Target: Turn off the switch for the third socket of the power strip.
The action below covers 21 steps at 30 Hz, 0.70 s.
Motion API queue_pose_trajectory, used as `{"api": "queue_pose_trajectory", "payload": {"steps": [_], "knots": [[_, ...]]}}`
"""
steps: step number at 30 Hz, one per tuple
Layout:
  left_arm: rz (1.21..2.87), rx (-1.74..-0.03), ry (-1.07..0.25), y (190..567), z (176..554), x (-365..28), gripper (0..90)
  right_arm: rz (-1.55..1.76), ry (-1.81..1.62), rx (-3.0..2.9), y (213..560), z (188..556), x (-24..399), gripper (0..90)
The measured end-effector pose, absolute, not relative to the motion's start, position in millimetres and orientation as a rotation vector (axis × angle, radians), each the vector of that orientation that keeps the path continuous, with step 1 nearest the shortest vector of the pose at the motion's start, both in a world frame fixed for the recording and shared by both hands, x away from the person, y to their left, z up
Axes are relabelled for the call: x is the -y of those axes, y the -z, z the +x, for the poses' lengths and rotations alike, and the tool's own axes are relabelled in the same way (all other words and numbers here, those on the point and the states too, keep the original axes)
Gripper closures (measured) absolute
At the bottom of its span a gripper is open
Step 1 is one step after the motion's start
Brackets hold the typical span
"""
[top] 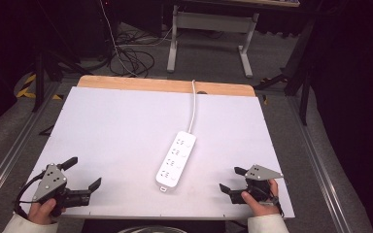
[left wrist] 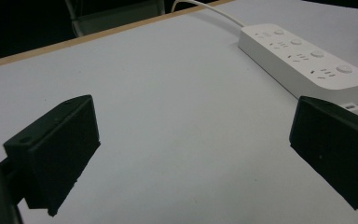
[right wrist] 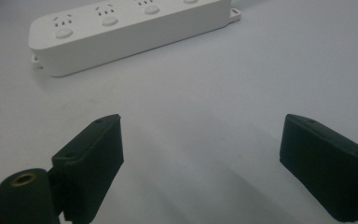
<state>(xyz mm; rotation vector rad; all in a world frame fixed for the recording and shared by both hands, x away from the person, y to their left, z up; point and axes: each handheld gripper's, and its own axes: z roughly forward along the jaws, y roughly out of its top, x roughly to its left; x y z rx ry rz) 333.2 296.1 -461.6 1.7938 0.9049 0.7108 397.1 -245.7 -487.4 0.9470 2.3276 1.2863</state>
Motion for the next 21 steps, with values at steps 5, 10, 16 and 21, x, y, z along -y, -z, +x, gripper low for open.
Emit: {"api": "queue_pose_trajectory", "payload": {"steps": [5, 10, 16, 21], "knots": [[1.787, -0.914, -0.717, 462.2, 332.5, -296.7, 1.8, 0.905, -1.274, -2.314, 487.1, 395.8, 244.3, 15.6], [1.755, -0.939, -0.728, 463.1, 335.6, -299.4, 1.7, 0.888, -1.299, -2.302, 484.7, 395.8, 243.4, 15.6], [1.749, -0.946, -0.748, 465.7, 340.2, -300.3, 1.6, 0.885, -1.273, -2.29, 484.2, 395.7, 244.5, 15.6], [1.748, -0.946, -0.745, 465.4, 339.3, -299.2, 1.7, 0.879, -1.277, -2.271, 483.0, 395.0, 244.7, 15.5]]}}
